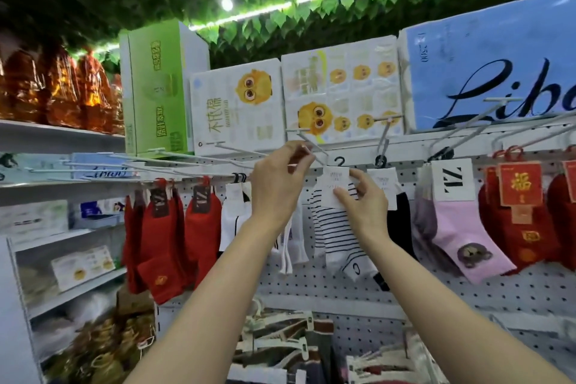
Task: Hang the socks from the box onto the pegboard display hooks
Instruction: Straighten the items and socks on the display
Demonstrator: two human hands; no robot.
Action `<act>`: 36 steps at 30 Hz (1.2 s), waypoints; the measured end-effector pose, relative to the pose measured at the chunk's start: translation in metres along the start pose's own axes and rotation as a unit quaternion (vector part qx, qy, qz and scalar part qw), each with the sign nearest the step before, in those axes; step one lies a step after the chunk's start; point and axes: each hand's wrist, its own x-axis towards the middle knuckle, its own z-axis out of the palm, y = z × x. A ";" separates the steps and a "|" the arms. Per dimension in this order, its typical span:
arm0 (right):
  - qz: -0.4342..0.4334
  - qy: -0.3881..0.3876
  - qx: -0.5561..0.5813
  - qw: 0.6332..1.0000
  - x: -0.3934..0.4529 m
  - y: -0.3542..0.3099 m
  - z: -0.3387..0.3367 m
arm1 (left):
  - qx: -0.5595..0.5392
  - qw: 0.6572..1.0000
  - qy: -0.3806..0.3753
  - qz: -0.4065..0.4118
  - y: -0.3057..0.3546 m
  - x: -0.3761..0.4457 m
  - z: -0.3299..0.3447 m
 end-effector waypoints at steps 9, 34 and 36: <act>-0.023 0.005 0.007 1.000 0.014 0.020 0.026 | -0.076 0.995 -0.010 0.059 -0.015 0.008 -0.003; -0.055 0.058 -0.135 0.988 0.011 0.048 0.053 | -0.126 0.985 -0.037 0.114 -0.040 0.004 0.000; -0.111 0.078 -0.190 0.972 0.002 0.053 0.054 | -0.091 0.987 -0.036 0.125 -0.052 -0.006 0.000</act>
